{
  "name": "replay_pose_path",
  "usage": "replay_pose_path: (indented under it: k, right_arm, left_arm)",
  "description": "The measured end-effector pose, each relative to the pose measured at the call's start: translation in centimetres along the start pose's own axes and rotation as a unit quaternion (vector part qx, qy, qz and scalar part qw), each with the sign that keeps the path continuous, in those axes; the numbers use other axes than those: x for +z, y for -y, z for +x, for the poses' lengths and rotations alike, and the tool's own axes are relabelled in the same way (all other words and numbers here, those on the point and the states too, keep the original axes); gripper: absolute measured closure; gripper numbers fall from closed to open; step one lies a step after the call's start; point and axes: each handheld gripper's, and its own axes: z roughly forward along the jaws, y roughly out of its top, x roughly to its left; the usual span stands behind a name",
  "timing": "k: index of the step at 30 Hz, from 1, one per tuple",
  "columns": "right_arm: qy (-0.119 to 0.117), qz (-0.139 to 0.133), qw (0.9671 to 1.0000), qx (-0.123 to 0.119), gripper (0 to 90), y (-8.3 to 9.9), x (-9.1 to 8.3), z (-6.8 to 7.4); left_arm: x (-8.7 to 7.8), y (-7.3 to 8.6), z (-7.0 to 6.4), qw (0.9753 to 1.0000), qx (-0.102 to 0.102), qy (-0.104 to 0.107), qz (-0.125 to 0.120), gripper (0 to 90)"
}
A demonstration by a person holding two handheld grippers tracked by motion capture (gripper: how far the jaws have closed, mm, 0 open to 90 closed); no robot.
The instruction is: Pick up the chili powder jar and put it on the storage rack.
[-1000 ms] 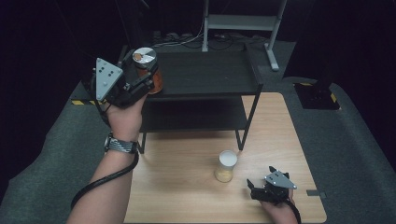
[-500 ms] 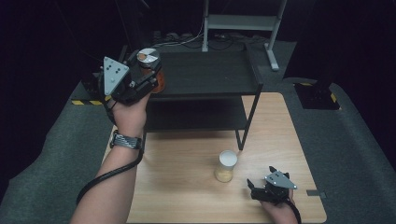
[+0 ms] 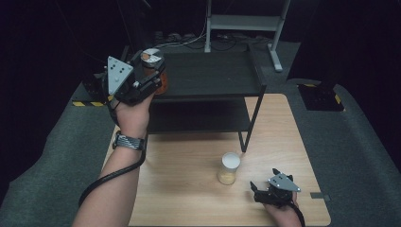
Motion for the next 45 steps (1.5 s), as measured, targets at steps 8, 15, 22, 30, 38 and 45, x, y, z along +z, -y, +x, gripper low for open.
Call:
replay_pose_path:
  k: [8, 15, 22, 30, 38, 45]
  right_arm:
    - [0.000, 0.001, 1.0000, -0.003, 0.5, 0.0, 0.0, 0.0]
    - [0.002, 0.002, 1.0000, -0.007, 0.5, -0.1, 0.0, 0.2]
    - [0.002, 0.002, 1.0000, -0.007, 0.5, -0.1, 0.0, 0.2]
    - [0.002, 0.003, 1.0000, -0.009, 0.5, -0.1, 0.0, 0.2]
    - [0.004, 0.004, 0.9999, -0.010, 0.5, -0.1, 0.0, 0.3]
    - [0.004, 0.005, 0.9999, -0.010, 0.5, -0.2, 0.1, 0.3]
  left_arm:
    - [-0.1, -0.1, 0.0, 1.0000, -0.003, 0.001, 0.002, 33.8]
    - [-0.1, -0.2, 0.1, 1.0000, -0.004, 0.004, 0.005, 32.6]
    - [0.0, -0.3, -0.1, 0.9998, -0.012, -0.004, 0.017, 20.9]
    - [-0.6, -1.3, -0.5, 0.9991, -0.027, -0.008, 0.031, 1.0]
    - [-1.8, -1.6, -0.4, 0.9996, -0.015, -0.004, 0.024, 0.4]
    - [-2.9, -1.7, -0.1, 0.9996, -0.013, 0.007, 0.025, 0.4]
